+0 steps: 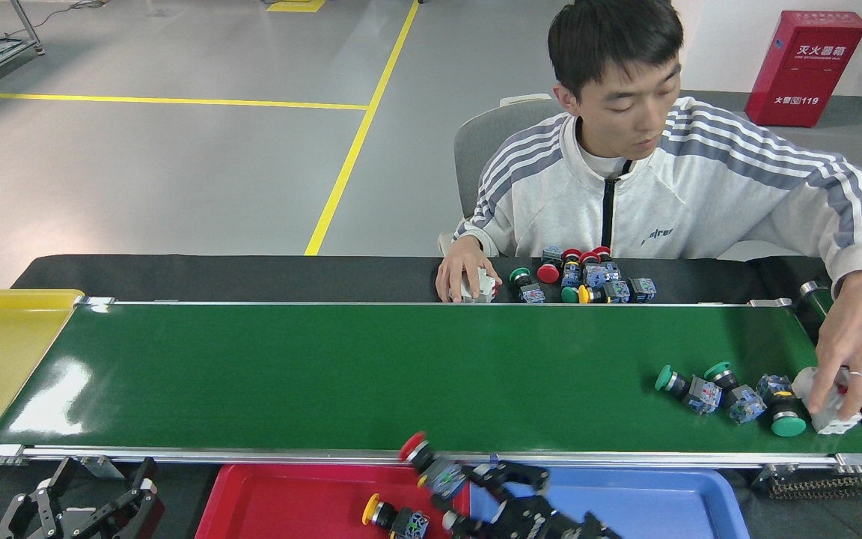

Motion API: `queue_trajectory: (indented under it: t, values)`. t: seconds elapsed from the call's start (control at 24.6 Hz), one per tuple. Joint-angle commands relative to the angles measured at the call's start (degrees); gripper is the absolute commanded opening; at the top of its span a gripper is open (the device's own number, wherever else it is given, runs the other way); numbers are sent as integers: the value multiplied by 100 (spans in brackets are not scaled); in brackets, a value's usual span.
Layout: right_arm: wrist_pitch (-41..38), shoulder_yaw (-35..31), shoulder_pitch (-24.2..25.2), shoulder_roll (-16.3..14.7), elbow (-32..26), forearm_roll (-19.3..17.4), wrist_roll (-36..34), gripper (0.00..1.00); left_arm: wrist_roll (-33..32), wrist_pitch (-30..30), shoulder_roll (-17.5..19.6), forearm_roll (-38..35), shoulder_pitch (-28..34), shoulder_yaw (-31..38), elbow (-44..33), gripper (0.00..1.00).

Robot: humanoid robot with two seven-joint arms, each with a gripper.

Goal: Pick switch part from conveyor to tray

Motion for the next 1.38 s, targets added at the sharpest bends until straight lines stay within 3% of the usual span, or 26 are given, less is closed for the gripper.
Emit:
queue_trajectory:
  t: [0.0,0.12,0.24,0.33,0.49,0.61,0.77,0.98,1.34]
  values:
    - [-144,37,-38,43,-50,105,-50,100,22,10,66,7,-36,17,-64,100]
    - [155,-112,32,131,-138,70,-76,100,22,10,58,-2,-1,17,-73,100]
    - [1595,-1149,752,218,-490,-88,-453,98,22,10,49,-2,25,25,-82,100]
    - [2404,-1782,1113,438,-498,-115,-1200,99,22,1,22,-2,34,25,-82,100]
    - [3204,-3039,1948,641,-490,-229,-1570,100,22,10,14,-2,43,25,-82,100]
    - [3266,-3400,1905,799,-446,-387,-1535,100,22,10,31,-2,34,17,-82,100]
    - [3275,-3382,1456,676,-252,-264,-1306,100,13,1,49,-2,16,17,-82,100]
    - [3301,-2837,823,720,187,237,-788,100,13,1,49,-2,8,17,-82,100]
    - [3626,-2169,287,816,688,263,-665,100,13,1,49,-2,-1,17,-82,100]
